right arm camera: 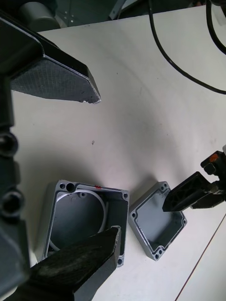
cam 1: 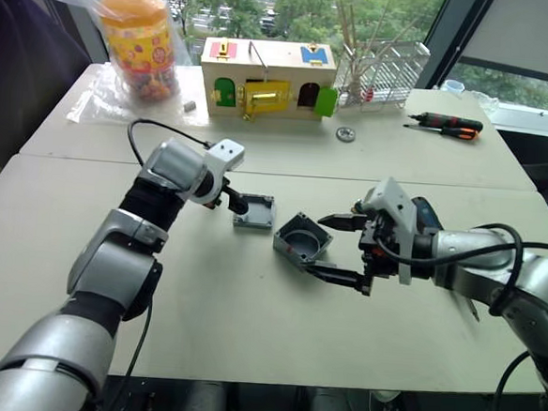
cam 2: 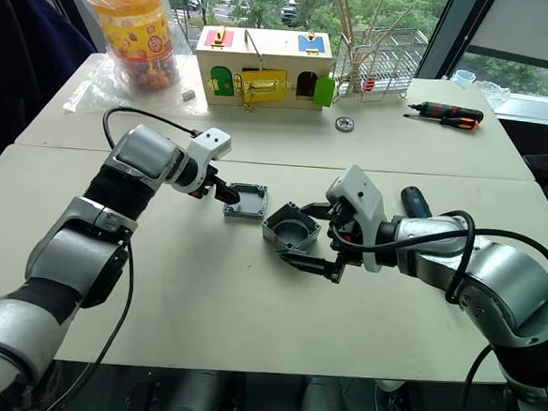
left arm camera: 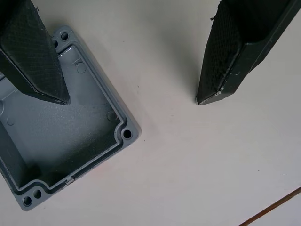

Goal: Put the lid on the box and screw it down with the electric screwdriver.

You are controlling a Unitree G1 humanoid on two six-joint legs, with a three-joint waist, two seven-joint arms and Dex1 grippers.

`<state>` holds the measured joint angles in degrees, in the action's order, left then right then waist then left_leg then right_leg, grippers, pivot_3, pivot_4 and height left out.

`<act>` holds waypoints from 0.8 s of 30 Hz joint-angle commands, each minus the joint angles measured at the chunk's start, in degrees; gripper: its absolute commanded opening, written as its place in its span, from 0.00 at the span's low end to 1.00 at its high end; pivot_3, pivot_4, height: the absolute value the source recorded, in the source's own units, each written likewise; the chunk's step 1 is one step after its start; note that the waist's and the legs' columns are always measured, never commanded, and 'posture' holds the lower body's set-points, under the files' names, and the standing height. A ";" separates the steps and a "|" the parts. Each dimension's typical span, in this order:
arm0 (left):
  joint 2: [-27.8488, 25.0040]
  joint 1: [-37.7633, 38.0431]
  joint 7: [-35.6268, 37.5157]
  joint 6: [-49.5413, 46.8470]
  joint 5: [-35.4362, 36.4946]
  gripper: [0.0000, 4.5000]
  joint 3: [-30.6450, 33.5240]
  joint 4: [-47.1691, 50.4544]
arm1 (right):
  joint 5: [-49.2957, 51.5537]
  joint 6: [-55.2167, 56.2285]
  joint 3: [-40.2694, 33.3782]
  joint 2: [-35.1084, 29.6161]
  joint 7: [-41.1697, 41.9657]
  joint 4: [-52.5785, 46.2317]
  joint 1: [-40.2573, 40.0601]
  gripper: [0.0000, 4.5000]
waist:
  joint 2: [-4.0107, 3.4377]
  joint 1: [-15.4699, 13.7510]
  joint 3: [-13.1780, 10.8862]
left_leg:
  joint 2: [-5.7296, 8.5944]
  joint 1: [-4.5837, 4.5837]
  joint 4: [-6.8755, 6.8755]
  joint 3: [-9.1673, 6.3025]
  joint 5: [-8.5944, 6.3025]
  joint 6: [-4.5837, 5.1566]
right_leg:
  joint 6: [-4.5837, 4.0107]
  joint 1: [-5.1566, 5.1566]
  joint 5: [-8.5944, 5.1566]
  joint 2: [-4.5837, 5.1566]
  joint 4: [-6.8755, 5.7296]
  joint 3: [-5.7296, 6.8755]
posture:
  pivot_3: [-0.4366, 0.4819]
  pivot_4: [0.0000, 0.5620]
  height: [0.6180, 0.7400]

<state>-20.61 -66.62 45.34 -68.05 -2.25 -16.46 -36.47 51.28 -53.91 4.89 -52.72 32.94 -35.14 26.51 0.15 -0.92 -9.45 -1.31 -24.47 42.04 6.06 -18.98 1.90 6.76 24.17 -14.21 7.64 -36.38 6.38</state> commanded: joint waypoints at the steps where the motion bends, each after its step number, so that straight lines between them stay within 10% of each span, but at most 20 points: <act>1: 0.88 -0.70 -0.98 2.28 -0.08 0.93 -0.72 -3.54 | 0.16 -0.63 -3.37 0.80 -1.46 -2.79 -1.18 1.00 | 0.01 -0.12 0.01 | 0.01 0.02 0.00 -0.01 0.01 -0.02 | 0.00 -0.03 0.00 0.00 0.00 0.01 | 0.48 0.27 0.76; 10: 2.26 -1.28 -1.28 4.30 0.00 0.05 -0.78 -6.62 | -0.12 -2.18 -6.95 1.08 -3.30 -4.06 -4.59 1.00 | -0.01 -0.15 0.04 | 0.05 0.07 0.00 -0.01 0.02 -0.04 | 0.00 -0.11 0.00 0.01 0.00 0.03 | 0.48 0.27 0.76; 24: 0.46 4.62 -7.16 19.07 8.68 0.01 16.10 11.54 | 9.08 -2.09 -20.60 19.73 -19.63 9.18 -0.44 1.00 | 0.01 0.15 0.03 | 0.02 0.04 -0.03 -0.04 0.03 -0.06 | 0.00 -0.06 0.00 0.01 -0.05 0.05 | 0.48 0.27 0.76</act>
<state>-20.04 -60.53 38.73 -52.70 4.56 -3.04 -29.21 58.96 -56.84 -14.15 -33.38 14.98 -25.95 24.51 0.16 -0.76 -9.42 -1.29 -24.43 42.01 6.01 -18.95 1.84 6.76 24.12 -14.21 7.65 -36.45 6.42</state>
